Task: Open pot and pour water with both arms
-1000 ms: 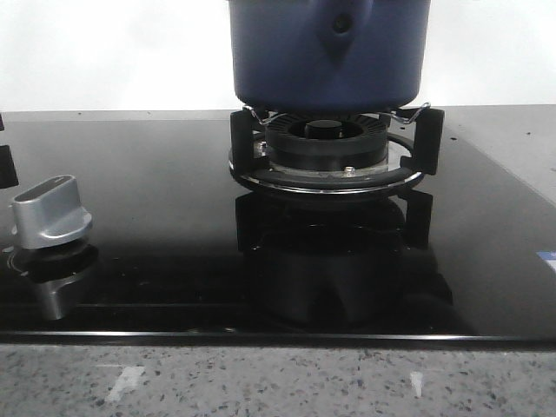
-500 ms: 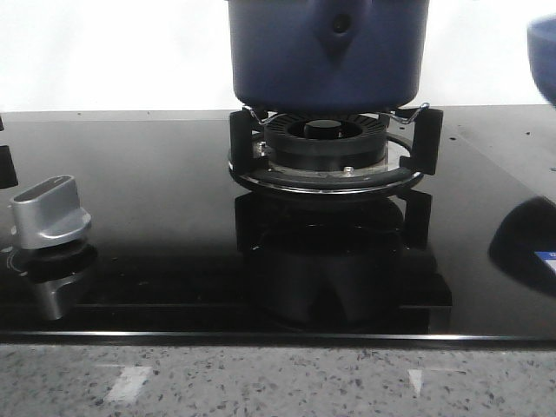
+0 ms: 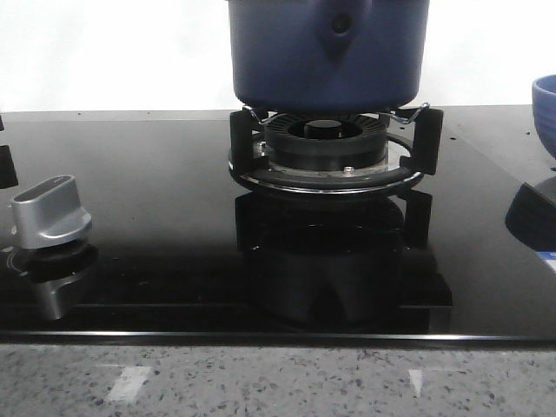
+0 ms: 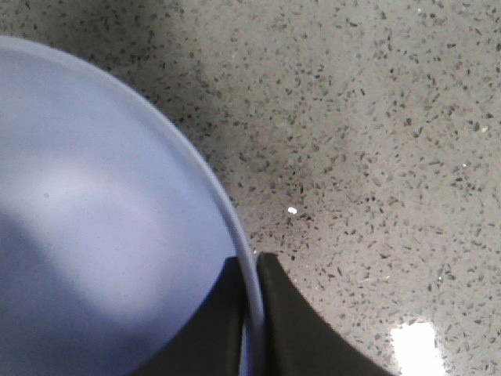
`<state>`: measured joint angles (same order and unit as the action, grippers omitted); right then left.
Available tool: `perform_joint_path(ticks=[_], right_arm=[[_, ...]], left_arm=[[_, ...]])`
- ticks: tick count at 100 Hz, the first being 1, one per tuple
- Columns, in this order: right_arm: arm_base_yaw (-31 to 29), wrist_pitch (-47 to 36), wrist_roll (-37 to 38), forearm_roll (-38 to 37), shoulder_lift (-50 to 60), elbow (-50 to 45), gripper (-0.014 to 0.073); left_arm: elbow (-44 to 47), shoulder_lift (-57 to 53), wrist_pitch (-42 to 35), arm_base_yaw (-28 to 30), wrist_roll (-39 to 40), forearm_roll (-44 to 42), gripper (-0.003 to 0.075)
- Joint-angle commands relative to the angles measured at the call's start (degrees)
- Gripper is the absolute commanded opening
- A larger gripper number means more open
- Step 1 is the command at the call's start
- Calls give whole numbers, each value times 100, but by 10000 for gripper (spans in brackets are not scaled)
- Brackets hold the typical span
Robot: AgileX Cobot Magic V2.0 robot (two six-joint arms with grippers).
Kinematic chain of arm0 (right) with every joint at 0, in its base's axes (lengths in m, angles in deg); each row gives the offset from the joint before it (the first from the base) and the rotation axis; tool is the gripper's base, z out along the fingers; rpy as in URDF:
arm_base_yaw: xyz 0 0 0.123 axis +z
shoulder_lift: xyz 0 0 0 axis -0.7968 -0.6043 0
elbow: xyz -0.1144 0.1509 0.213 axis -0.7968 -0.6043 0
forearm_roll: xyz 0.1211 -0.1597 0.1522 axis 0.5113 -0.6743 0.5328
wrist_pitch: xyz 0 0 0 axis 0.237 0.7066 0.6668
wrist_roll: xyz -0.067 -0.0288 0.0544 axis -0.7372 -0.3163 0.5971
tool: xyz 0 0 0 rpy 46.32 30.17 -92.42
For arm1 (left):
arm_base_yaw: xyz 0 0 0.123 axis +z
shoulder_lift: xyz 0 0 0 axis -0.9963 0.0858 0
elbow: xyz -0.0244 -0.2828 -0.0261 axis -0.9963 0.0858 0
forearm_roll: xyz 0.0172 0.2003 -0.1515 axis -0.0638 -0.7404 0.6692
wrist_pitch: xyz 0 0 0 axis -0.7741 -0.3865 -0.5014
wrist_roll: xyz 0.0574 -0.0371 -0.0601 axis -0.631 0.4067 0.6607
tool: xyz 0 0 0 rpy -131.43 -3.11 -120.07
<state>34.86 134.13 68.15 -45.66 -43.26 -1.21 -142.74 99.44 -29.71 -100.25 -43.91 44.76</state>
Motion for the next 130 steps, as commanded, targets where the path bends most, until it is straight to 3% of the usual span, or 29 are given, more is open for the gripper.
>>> perform_joint_path(ticks=[1,16,25,60,80,130], right_arm=[[-35,-222,-79,-1,171,131,55],[-35,-208,-79,-29,184,145,345],[-35,-86,-79,-37,242,298,433],[-35,151,-79,-26,1222,883,437],[-35,186,-79,-11,1711,883,437],[-14,160,-79,37,1896,858,437]], left_arm=[[-189,-292,0,-58,-32,558,245],[-189,-292,0,-58,-32,558,245],[-189,-292,35,-58,-32,558,245],[-189,110,33,-432,-79,534,245],[-189,537,-2,-648,-530,614,245],[-189,1096,122,-736,-660,1108,245]])
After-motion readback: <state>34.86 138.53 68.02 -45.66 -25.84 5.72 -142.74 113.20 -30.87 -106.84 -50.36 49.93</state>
